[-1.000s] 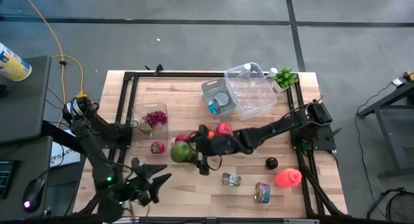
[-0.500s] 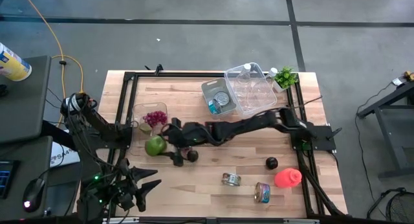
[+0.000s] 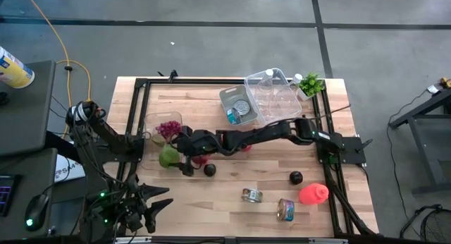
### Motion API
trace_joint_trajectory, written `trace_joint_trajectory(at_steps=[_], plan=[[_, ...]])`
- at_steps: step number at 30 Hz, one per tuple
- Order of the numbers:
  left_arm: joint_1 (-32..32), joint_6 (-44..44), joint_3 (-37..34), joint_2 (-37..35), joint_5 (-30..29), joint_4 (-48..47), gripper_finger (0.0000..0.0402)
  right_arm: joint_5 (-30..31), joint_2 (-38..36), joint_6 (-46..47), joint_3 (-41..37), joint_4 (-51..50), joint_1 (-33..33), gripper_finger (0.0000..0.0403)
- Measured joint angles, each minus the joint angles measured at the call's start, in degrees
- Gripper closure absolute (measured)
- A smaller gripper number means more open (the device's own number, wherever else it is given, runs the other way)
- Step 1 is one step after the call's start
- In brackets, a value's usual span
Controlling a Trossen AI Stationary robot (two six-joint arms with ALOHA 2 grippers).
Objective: Pick & Place Food Item
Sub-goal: Put the green apple into the left transparent bin, then put the orange tangerine into the left transparent bin
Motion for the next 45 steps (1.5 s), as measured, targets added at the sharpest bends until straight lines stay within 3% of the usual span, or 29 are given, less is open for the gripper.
trace_joint_trajectory(at_steps=[14,19,21,27,29,35,40,45], plan=[[0.0,-0.3,0.0,0.0,-0.1,0.0,0.0232,0.1,-0.1,-2.6,0.0,3.2,-0.4,0.0004],[0.0,-1.6,0.0,0.0,-0.2,0.0,0.0232,1.5,-1.5,-6.8,0.0,-5.4,1.2,0.0005],[0.0,-3.1,0.0,0.0,-0.2,-0.2,0.0232,5.8,-3.0,-8.5,0.0,-9.7,2.4,0.0005],[0.0,-12.3,0.0,0.1,0.4,-3.1,0.0232,29.9,-6.3,-8.7,-0.2,-23.3,8.3,0.0006],[0.3,-14.4,0.0,0.1,0.9,-3.5,0.0232,35.2,-6.9,-7.9,0.0,-26.7,10.2,0.0006],[0.6,-16.3,0.0,0.1,4.6,-4.2,0.0232,47.8,-8.9,4.5,0.0,-46.9,16.7,0.0006],[2.6,-19.2,0.0,0.1,13.4,-6.6,0.0232,60.1,-9.6,22.6,0.0,-66.3,21.8,0.0006],[7.4,-25.1,0.0,0.1,20.2,-11.1,0.0232,62.4,-10.1,47.3,0.0,-88.0,26.6,0.0006]])
